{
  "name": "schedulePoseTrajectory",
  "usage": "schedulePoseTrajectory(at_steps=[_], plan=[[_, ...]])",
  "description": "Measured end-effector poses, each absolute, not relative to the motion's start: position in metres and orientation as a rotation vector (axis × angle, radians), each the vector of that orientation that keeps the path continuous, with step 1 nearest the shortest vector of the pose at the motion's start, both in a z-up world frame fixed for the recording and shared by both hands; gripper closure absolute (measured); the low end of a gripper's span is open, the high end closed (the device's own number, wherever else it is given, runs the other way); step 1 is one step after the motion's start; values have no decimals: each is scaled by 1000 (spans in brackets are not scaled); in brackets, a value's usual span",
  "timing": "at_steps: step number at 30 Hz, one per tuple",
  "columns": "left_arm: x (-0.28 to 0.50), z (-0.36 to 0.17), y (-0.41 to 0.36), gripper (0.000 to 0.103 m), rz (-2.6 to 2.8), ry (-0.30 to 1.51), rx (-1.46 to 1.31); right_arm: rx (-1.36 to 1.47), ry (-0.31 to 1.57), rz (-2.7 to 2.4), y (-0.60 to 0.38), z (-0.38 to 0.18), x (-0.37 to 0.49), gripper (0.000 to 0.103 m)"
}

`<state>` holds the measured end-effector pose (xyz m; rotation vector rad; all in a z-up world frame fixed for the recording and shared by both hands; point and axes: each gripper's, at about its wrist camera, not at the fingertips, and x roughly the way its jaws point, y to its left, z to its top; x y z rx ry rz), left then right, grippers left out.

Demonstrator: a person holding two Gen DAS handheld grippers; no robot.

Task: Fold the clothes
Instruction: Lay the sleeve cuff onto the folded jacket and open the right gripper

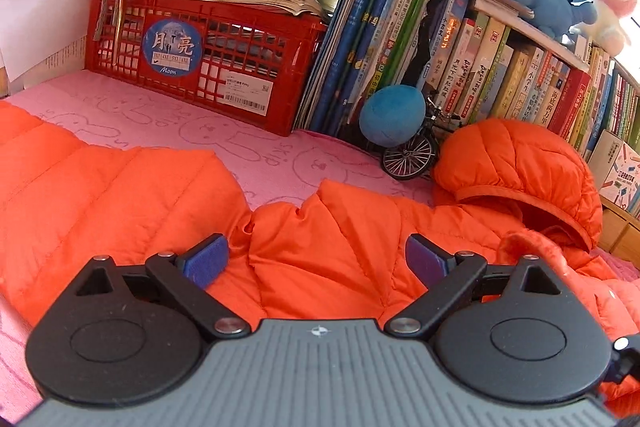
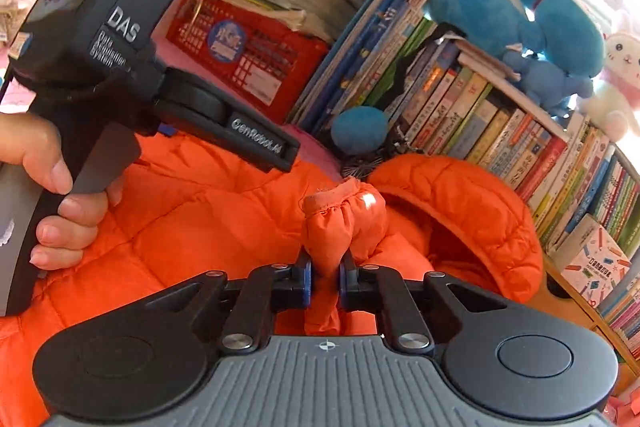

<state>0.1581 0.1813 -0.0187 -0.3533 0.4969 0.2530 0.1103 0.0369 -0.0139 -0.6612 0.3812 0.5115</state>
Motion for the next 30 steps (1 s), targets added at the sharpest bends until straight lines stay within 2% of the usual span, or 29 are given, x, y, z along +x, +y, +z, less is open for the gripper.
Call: schedulePoseTrajectory(at_steps=[1, 4, 6, 8, 12, 16, 18, 20, 25, 30], plan=[[159, -19, 181, 7, 248, 500, -355, -707, 383, 498, 44, -24, 109, 82], [160, -21, 183, 7, 247, 507, -363, -827, 304, 458, 56, -34, 96, 79], [160, -21, 183, 7, 248, 508, -362, -866, 260, 447, 57, -33, 88, 65], [160, -21, 183, 6, 249, 510, -361, -867, 221, 433, 50, -23, 80, 37], [159, -21, 183, 6, 251, 511, -365, -832, 148, 437, 22, 6, 59, 14], [158, -21, 183, 6, 262, 502, -365, -677, 162, 424, -29, 30, 58, 11], [152, -13, 176, 7, 277, 481, -330, -574, 184, 408, -57, 39, 64, 3], [142, 1, 162, 8, 297, 446, -267, -464, 211, 387, -86, 47, 72, 0], [123, 36, 88, 2, 164, 310, 16, -119, 378, 292, -143, 37, 130, 3], [139, 30, 42, 2, 104, 315, 153, -101, 443, 264, -147, 8, 145, 3]])
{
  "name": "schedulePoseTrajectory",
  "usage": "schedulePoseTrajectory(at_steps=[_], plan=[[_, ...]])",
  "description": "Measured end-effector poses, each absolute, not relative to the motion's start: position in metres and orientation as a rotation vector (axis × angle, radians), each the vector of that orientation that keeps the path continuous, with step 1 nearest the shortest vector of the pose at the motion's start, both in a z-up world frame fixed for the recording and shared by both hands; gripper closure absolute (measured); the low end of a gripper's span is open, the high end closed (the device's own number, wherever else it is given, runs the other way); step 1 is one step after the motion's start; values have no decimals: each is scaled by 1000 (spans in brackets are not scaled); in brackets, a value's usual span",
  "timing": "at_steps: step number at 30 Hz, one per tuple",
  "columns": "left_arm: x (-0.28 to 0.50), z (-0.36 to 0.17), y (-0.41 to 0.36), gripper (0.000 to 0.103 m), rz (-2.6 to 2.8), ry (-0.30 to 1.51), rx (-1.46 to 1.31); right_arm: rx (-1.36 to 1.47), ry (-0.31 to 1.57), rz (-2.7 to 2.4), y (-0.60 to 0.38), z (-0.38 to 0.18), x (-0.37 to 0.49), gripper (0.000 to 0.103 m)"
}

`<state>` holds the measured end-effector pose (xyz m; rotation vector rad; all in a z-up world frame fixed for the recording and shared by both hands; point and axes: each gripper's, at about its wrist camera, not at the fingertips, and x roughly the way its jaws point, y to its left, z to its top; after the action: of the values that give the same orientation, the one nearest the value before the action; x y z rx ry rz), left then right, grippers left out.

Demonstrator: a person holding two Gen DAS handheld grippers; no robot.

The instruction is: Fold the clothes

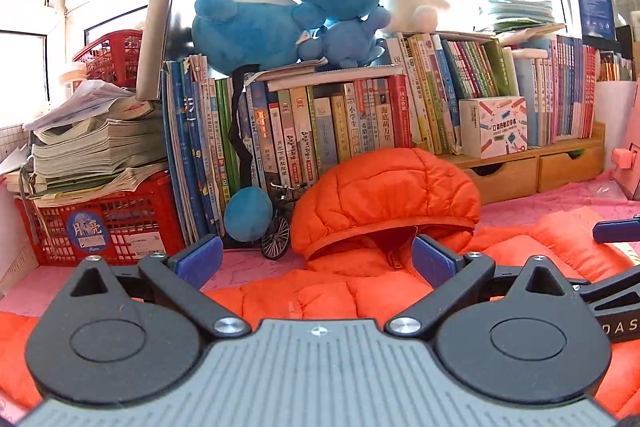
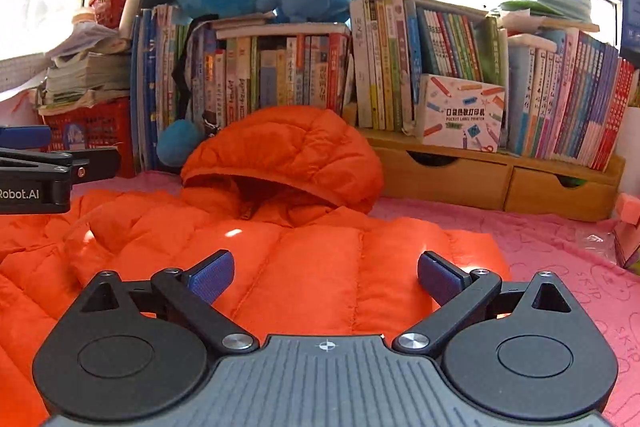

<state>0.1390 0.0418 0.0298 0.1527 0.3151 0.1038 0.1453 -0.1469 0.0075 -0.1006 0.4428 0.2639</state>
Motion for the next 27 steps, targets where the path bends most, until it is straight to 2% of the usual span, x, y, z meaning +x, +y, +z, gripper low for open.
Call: schedulePoseTrajectory(at_steps=[6, 10, 15, 18, 22, 25, 26, 27], plan=[[167, -19, 52, 0, 200, 522, 169, -120, 547, 282, -139, -19, 157, 0], [172, -23, 76, 0, 166, 586, 24, -52, 596, 293, -148, -22, 165, 0], [174, -26, 80, 0, 155, 615, -16, -57, 491, 253, -149, -8, 152, 5], [164, -20, 88, 1, 185, 545, -63, -168, 405, 297, -131, 2, 138, 5], [124, -4, 130, 0, 208, 244, -307, -404, 343, 482, -80, -1, 118, 5], [127, -5, 150, 0, 280, 273, -385, -517, 355, 564, -31, -14, 118, 4], [130, -7, 156, 0, 309, 300, -405, -548, 372, 556, -17, -19, 122, 20], [132, -8, 161, 0, 319, 322, -431, -573, 386, 527, -6, -23, 127, 66]])
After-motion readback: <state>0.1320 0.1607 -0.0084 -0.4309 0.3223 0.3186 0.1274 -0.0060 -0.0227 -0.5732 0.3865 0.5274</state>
